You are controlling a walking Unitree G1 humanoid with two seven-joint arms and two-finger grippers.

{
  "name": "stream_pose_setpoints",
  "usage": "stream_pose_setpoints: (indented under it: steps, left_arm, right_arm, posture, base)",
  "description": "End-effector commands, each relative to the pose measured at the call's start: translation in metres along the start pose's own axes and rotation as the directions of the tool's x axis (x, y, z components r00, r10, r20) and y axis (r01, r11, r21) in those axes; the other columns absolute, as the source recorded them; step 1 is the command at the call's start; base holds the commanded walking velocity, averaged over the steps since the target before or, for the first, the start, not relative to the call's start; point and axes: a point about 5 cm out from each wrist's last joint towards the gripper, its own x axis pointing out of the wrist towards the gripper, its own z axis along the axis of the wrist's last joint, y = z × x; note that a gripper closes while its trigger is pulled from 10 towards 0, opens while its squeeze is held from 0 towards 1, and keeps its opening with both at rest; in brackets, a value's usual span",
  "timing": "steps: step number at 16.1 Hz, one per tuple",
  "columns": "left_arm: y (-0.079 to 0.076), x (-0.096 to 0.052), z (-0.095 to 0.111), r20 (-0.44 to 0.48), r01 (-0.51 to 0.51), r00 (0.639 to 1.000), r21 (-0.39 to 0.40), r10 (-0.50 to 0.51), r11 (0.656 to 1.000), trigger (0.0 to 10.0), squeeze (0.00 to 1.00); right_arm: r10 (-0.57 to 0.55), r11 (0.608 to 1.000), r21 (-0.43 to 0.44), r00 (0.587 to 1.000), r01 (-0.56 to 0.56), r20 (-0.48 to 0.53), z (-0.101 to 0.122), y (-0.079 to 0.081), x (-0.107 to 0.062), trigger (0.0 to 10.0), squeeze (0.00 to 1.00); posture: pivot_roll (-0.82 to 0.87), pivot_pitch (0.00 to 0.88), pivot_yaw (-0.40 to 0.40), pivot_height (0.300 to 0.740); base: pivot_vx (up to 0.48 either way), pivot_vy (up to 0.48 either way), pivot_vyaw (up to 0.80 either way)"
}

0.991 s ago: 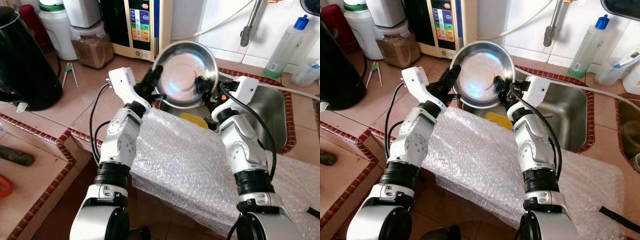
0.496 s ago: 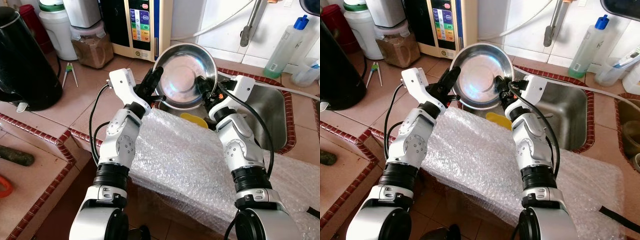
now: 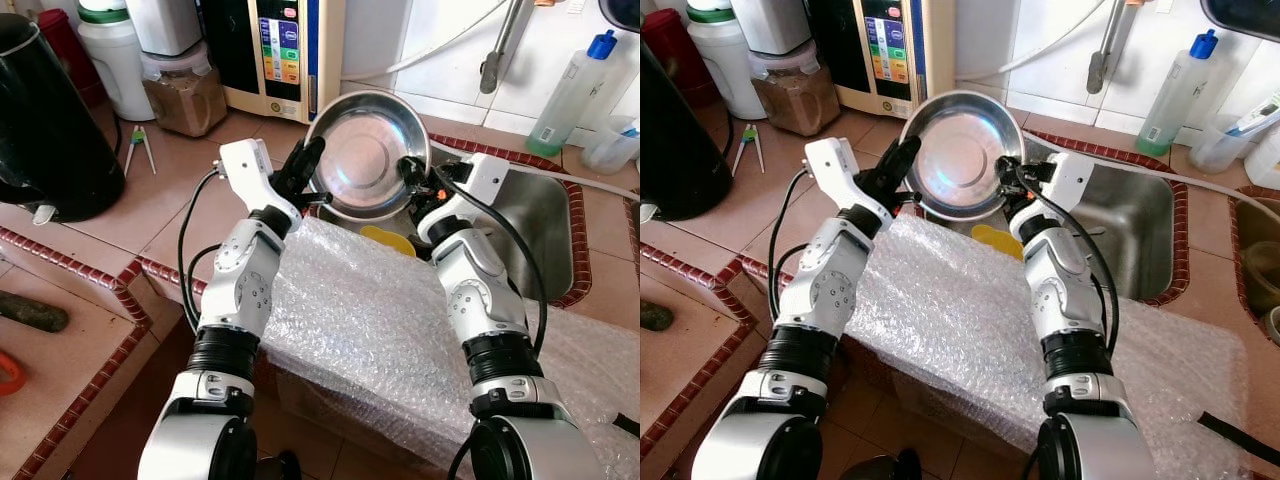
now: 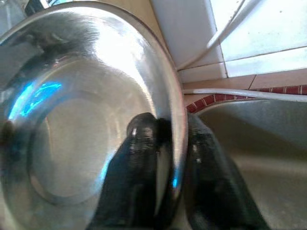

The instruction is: Kitchen organization

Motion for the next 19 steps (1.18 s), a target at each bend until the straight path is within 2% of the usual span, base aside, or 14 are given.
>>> stream_pose_setpoints:
  steps: [1,3,4,5,6,9,12,14,16,17,18,19]
  left_arm:
    - [0.0,0.004,0.014,0.061,-0.002,0.998,0.024,0.0,1.0,0.0,0.0]
    - [0.0,0.004,0.013,0.053,-0.001,0.999,0.039,-0.001,0.999,0.0,0.0]
    - [0.0,0.004,0.01,0.026,0.002,1.0,0.059,-0.004,0.998,10.0,0.0]
    - [-0.001,0.003,0.005,-0.009,0.029,1.0,0.055,-0.029,0.998,10.0,0.07]
    - [-0.001,0.003,0.003,-0.026,0.038,0.999,0.061,-0.037,0.997,10.0,1.0]
    - [-0.004,0.0,-0.006,-0.093,0.091,0.992,0.093,-0.082,0.992,10.0,1.0]
    - [-0.015,-0.004,-0.02,-0.183,0.196,0.968,0.13,-0.171,0.972,10.0,1.0]
    - [-0.017,-0.007,-0.026,-0.234,0.219,0.955,0.133,-0.184,0.967,10.0,1.0]
    - [-0.013,-0.02,-0.034,-0.327,0.302,0.917,0.19,-0.23,0.934,10.0,1.0]
    - [-0.013,-0.021,-0.035,-0.335,0.307,0.914,0.194,-0.231,0.932,10.0,1.0]
    - [-0.01,-0.025,-0.036,-0.36,0.323,0.903,0.211,-0.233,0.923,10.0,1.0]
    - [-0.006,-0.03,-0.038,-0.394,0.34,0.89,0.237,-0.23,0.91,10.0,1.0]
  right_arm:
    - [-0.049,0.999,0.0,0.999,0.049,0.008,0.005,-0.013,-0.002,0.0,0.0]
    - [-0.053,0.999,0.013,0.999,0.053,0.005,0.005,-0.014,-0.002,0.0,0.0]
    - [-0.055,0.998,0.015,0.998,0.055,0.006,0.006,-0.014,-0.001,0.0,0.0]
    - [-0.069,0.998,0.007,0.998,0.069,0.01,0.006,-0.014,0.0,0.0,0.0]
    - [-0.073,0.997,-0.002,0.997,0.073,0.009,0.006,-0.014,0.0,0.0,0.0]
    - [-0.117,0.993,-0.023,0.993,0.117,0.009,0.006,-0.016,0.001,0.0,0.0]
    - [-0.205,0.977,-0.051,0.979,0.205,-0.001,0.007,-0.029,0.001,0.0,0.0]
    - [-0.292,0.953,-0.091,0.956,0.29,-0.004,0.007,-0.038,0.0,0.0,0.0]
    - [-0.432,0.893,-0.143,0.902,0.427,-0.006,0.007,-0.056,-0.003,0.0,0.0]
    - [-0.442,0.889,-0.141,0.897,0.436,-0.007,0.007,-0.057,-0.004,0.0,0.0]
    - [-0.491,0.861,-0.166,0.871,0.481,-0.026,0.004,-0.065,-0.008,0.0,0.0]
    - [-0.564,0.817,-0.18,0.824,0.548,-0.05,-0.001,-0.077,-0.015,0.0,0.0]
  posture:
    - [-0.04,0.068,0.033,0.74]
    - [-0.04,0.069,0.033,0.74]
    - [-0.04,0.07,0.031,0.74]
    - [-0.03,0.071,0.029,0.74]
    - [-0.03,0.072,0.03,0.74]
    - [-0.03,0.074,0.029,0.74]
    - [-0.03,0.074,0.032,0.74]
    - [-0.03,0.074,0.037,0.74]
    - [-0.02,0.073,0.038,0.74]
    - [-0.02,0.073,0.038,0.74]
    - [-0.01,0.073,0.038,0.74]
    - [-0.01,0.072,0.039,0.74]
  base:
    - [0.0,0.0,0.0]
    - [0.0,0.0,0.0]
    - [0.0,0.0,0.0]
    - [0.0,0.0,0.0]
    - [0.0,0.0,0.0]
    - [0.0,0.0,0.0]
    - [0.0,0.0,0.0]
    - [0.0,0.0,0.0]
    - [0.0,0.0,0.0]
    - [0.0,0.0,0.0]
    - [0.0,0.0,0.0]
    - [0.0,0.0,0.0]
